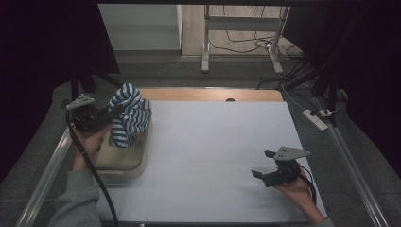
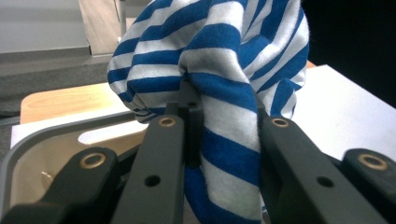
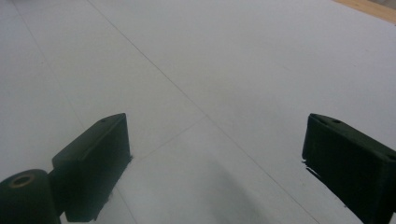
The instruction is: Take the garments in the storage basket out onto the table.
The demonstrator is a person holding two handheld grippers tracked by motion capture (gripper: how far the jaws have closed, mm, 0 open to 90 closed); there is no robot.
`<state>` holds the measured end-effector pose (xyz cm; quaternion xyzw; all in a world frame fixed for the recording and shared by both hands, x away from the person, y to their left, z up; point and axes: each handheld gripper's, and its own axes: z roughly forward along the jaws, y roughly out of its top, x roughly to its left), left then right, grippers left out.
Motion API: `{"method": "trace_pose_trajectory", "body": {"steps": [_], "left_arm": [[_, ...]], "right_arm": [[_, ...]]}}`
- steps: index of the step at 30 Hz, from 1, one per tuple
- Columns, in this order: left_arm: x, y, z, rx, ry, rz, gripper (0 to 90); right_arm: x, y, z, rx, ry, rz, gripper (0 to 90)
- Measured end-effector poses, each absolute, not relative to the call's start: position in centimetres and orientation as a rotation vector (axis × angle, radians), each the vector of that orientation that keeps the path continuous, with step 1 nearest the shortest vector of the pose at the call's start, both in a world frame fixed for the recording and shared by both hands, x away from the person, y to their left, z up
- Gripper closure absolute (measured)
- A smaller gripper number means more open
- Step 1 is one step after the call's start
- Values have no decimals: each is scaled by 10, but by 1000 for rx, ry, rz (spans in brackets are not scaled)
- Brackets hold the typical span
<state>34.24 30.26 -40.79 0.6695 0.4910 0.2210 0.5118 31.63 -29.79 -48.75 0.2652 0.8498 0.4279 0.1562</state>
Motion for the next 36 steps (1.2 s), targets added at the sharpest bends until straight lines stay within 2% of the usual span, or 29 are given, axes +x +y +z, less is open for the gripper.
{"method": "trace_pose_trajectory", "body": {"steps": [19, 36], "left_arm": [[332, 308, -396, 1514, 1118, 494, 771], [322, 313, -388, 1444, 1089, 514, 771]], "right_arm": [[316, -298, -488, 757, 2429, 1230, 73], [316, -299, -487, 760, 2420, 1238, 73]]}}
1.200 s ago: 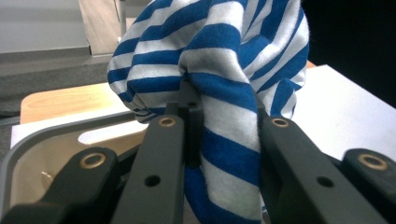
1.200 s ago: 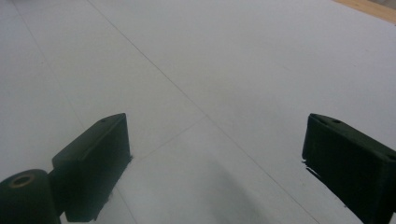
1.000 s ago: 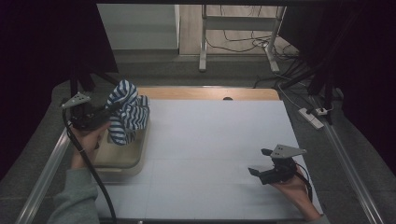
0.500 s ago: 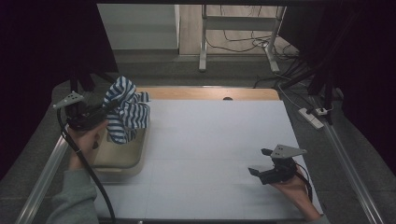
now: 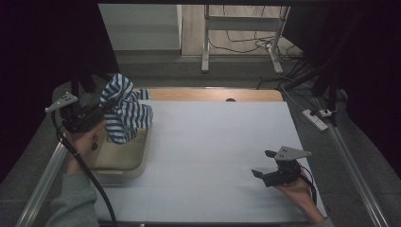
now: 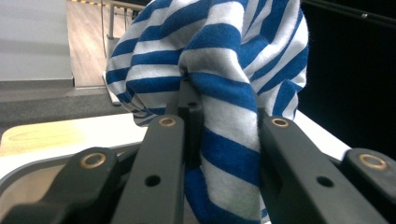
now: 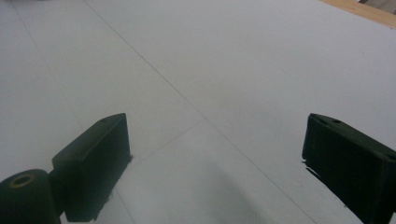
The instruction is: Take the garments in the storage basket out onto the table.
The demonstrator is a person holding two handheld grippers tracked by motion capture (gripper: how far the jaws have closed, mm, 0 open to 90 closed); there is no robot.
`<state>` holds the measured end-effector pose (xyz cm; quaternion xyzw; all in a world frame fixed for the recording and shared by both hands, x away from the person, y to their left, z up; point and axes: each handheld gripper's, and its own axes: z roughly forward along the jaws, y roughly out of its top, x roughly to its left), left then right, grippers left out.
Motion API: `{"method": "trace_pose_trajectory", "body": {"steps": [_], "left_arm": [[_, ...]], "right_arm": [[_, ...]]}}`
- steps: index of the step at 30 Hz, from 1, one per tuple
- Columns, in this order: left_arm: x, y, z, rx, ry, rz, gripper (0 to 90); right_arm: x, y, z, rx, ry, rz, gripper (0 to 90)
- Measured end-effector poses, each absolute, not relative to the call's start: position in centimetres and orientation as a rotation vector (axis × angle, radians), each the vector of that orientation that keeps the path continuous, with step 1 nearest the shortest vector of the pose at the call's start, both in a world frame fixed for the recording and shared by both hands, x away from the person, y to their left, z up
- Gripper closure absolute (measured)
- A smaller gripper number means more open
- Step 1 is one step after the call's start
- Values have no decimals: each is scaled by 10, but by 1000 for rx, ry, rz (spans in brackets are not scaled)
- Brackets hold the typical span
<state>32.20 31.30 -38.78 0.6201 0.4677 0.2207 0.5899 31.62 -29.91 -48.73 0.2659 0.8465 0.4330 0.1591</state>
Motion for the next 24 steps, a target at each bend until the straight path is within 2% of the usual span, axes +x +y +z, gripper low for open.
{"method": "trace_pose_trajectory", "body": {"steps": [24], "left_arm": [[305, 292, -366, 1418, 956, 477, 771]], "right_arm": [[316, -299, -488, 761, 2421, 1231, 74]]}}
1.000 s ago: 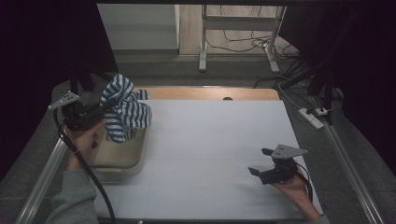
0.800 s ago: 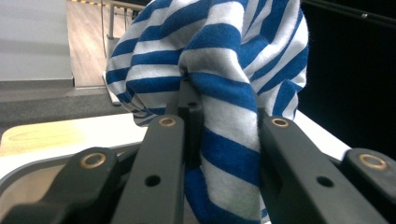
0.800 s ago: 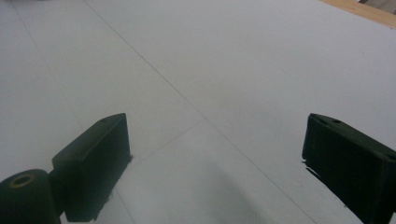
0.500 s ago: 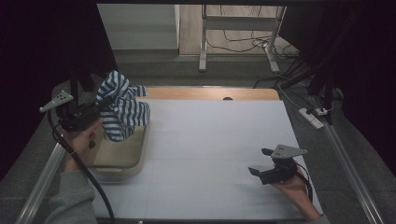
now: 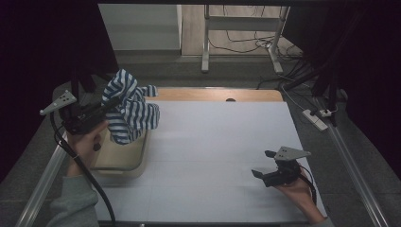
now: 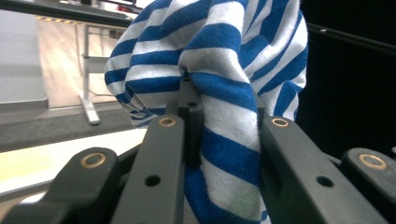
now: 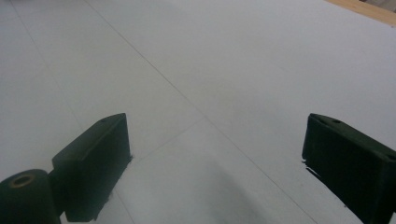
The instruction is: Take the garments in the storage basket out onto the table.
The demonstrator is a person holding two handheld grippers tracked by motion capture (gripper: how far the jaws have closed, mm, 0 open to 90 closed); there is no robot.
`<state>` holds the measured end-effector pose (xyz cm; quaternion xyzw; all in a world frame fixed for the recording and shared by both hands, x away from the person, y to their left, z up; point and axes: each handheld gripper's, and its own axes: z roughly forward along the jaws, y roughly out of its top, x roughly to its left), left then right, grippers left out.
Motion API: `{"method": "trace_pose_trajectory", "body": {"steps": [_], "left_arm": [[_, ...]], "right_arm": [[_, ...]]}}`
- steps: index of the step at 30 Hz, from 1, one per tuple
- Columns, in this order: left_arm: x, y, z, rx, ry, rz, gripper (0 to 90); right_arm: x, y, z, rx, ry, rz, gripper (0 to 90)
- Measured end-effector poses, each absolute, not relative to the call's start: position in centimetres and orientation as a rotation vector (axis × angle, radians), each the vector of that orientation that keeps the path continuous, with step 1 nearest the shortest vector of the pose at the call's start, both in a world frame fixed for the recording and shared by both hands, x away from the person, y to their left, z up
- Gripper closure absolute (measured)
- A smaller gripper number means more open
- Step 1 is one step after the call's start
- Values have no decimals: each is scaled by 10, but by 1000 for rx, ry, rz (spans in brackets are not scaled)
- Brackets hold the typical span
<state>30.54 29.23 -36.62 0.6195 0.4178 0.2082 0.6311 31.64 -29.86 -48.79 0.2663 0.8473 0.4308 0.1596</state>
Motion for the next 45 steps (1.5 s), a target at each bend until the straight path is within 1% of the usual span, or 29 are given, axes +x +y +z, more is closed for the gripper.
{"method": "trace_pose_trajectory", "body": {"steps": [4, 15, 22, 33, 45], "left_arm": [[305, 283, -363, 1423, 914, 437, 771], [305, 265, -362, 1452, 872, 409, 771], [308, 250, -361, 1447, 810, 328, 770], [315, 230, -364, 1473, 788, 282, 770], [316, 212, -365, 1495, 755, 264, 770]], "right_arm": [[316, -298, -488, 761, 2421, 1233, 74], [316, -299, -488, 759, 2424, 1230, 74], [317, -298, -488, 757, 2426, 1225, 74], [317, -298, -488, 757, 2426, 1228, 74], [317, -298, -488, 756, 2422, 1232, 74]]}}
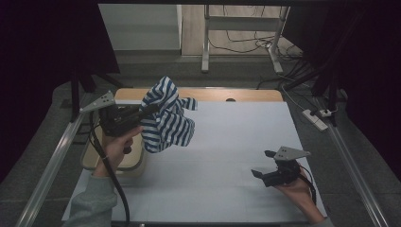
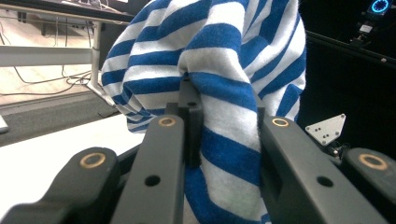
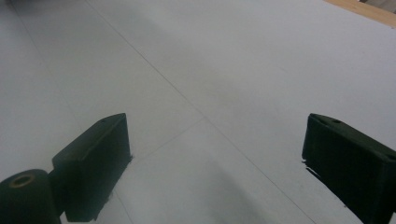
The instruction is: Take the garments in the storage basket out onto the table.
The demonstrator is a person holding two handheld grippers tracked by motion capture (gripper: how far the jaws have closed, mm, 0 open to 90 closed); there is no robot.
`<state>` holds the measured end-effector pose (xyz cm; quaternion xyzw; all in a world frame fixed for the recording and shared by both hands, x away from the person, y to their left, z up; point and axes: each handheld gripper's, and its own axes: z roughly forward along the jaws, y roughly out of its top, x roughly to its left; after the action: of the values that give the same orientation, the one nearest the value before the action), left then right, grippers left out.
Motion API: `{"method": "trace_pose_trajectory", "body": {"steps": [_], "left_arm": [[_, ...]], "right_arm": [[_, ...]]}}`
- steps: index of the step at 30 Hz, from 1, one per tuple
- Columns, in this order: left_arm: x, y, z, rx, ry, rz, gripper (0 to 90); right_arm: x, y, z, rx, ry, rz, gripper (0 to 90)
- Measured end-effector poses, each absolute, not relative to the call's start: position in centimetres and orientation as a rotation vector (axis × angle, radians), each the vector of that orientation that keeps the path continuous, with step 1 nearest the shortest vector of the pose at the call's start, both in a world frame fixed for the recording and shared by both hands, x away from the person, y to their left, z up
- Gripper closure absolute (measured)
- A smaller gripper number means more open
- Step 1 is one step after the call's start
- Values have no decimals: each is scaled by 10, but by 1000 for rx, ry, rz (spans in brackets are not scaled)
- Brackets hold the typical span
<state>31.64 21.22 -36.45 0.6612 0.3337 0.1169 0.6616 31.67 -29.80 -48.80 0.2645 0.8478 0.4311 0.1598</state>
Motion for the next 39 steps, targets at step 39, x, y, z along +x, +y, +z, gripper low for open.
{"method": "trace_pose_trajectory", "body": {"steps": [39], "left_arm": [[336, 130, -380, 1639, 690, 159, 769]], "right_arm": [[317, -298, -488, 757, 2426, 1228, 75]]}}
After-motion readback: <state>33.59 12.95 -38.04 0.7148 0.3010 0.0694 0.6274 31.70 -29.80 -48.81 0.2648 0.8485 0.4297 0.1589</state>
